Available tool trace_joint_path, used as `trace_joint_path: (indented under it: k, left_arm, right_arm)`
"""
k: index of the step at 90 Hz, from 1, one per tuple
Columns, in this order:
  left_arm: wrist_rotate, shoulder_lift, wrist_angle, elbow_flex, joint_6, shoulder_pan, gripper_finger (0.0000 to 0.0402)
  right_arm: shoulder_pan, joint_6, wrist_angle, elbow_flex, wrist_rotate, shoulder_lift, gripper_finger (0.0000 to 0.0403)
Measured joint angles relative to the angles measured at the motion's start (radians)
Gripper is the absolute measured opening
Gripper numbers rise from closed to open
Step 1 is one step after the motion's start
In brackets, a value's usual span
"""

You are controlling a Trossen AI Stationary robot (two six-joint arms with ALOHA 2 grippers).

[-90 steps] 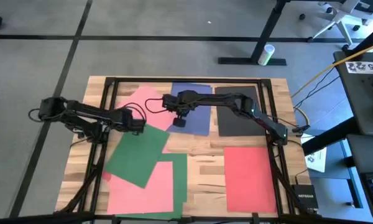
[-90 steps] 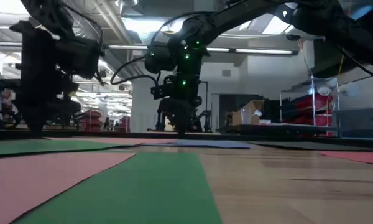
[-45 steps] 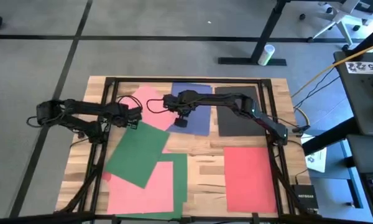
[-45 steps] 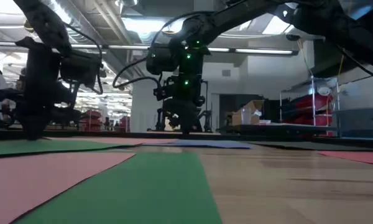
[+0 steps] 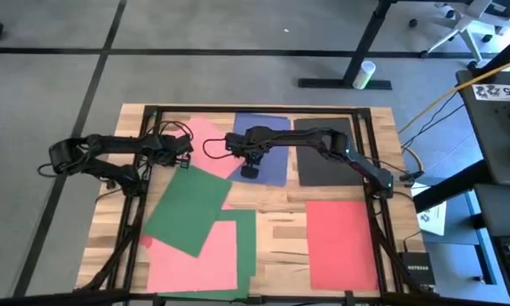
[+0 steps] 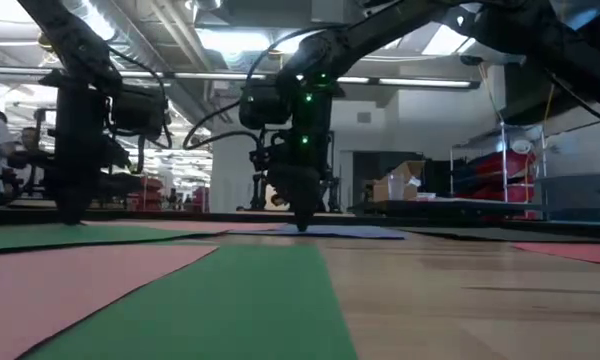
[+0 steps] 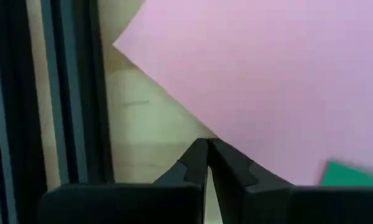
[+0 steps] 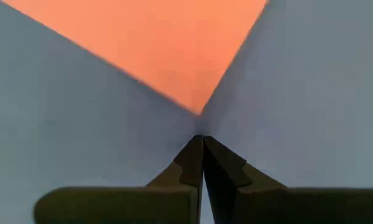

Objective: Organize paper
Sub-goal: Move the pink paper to the top left of the table

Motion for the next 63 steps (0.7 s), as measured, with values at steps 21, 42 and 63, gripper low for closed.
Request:
trace_joint_path:
  k: [21, 42, 63]
  left_arm:
    - [-0.001, 0.002, 0.070, -0.001, 0.052, 0.051, 0.0001]
    - [0.008, 0.002, 0.136, -0.001, 0.112, 0.097, 0.0001]
    - [0.023, 0.002, 0.210, -0.001, 0.193, 0.158, 0.0000]
  right_arm:
    - [0.019, -0.031, 0.031, 0.008, -0.063, 0.002, 0.0000]
    - [0.026, -0.045, 0.039, 0.009, -0.096, 0.003, 0.0000]
    - [0.031, -0.059, 0.037, 0.009, -0.100, 0.005, 0.0000]
